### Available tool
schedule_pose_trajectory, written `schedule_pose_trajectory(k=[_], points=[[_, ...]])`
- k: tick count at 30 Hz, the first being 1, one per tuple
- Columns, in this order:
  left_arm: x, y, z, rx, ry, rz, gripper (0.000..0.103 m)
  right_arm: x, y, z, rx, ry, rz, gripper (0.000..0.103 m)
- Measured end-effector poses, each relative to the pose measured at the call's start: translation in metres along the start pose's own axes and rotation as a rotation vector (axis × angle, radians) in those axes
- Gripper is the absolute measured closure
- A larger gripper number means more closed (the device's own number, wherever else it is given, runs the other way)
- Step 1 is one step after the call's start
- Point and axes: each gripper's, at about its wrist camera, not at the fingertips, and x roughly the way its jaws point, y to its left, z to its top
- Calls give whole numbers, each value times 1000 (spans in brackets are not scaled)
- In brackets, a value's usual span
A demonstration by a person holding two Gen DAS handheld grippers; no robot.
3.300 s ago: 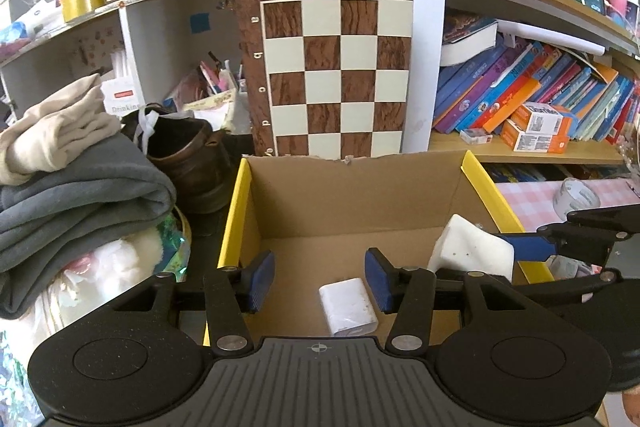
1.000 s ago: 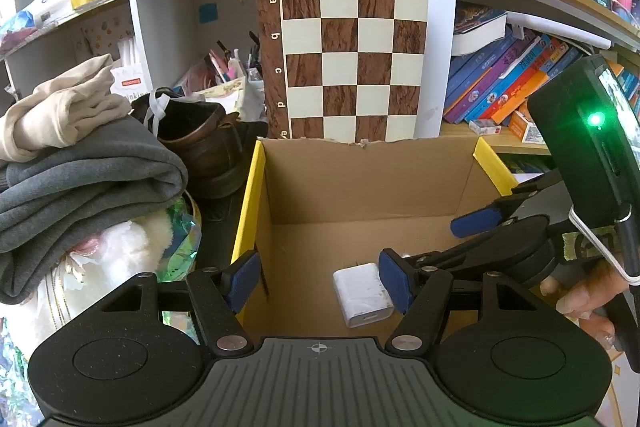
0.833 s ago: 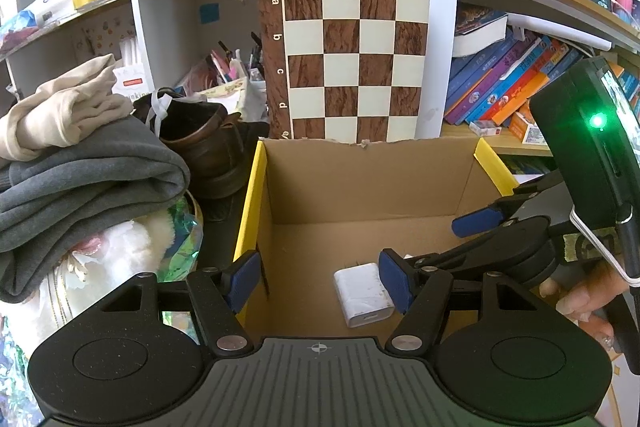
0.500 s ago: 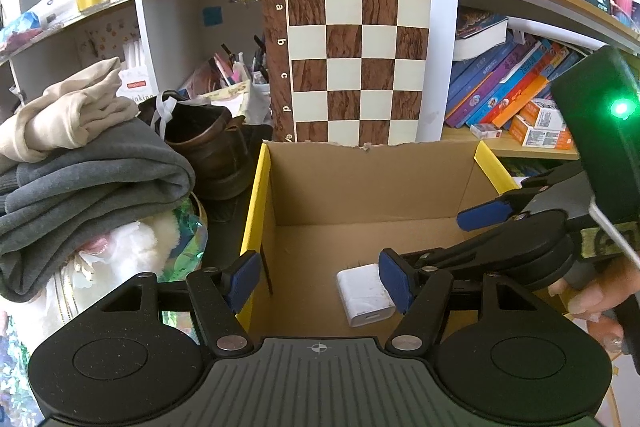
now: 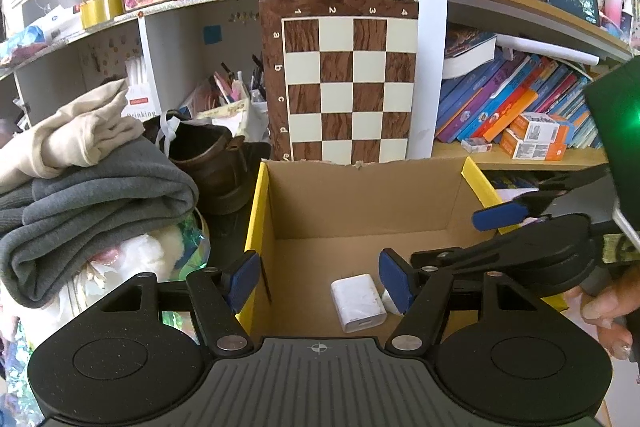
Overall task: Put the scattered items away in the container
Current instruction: 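Raise both open grippers out of the yellow box and back away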
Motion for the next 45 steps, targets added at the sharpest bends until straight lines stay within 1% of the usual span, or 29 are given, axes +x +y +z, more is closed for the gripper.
schedule_pose_trajectory(k=[2,12,13,14,20,24,25,27,30,33,35,39,45], points=[[-2,1,0,-2,-4,-1,36,-7,-2,-3,15,-13,-5,31],[-10,0,-4,-10,-12,-16,35,-38,-4,-20,25,-74,-57,31],[-11,0,-5,-9,-13,-17,33,-41,-4,-22,27,-79,-61,31],[-12,-1,-6,-8,-15,-17,27,-43,-5,-24,30,-82,-65,31],[-16,-3,-9,-9,-18,-23,25,-54,-8,-34,67,-93,-86,30],[-20,-6,-11,0,-25,-7,14,-61,-10,-39,89,-102,-103,29],[-21,-7,-12,3,-29,0,13,-62,-10,-40,91,-105,-107,27],[-22,-8,-13,9,-37,18,7,-67,-9,-43,91,-113,-113,23],[-24,-9,-13,16,-36,41,4,-73,-6,-48,89,-124,-116,17],[-24,-8,-15,18,-25,57,3,-78,-4,-53,96,-138,-125,9],[-24,-8,-16,15,-17,63,2,-81,-2,-56,106,-150,-133,1],[-28,-8,-20,10,-6,59,2,-86,0,-64,119,-158,-147,0],[-33,-8,-25,2,8,51,2,-89,0,-78,148,-141,-158,0]])
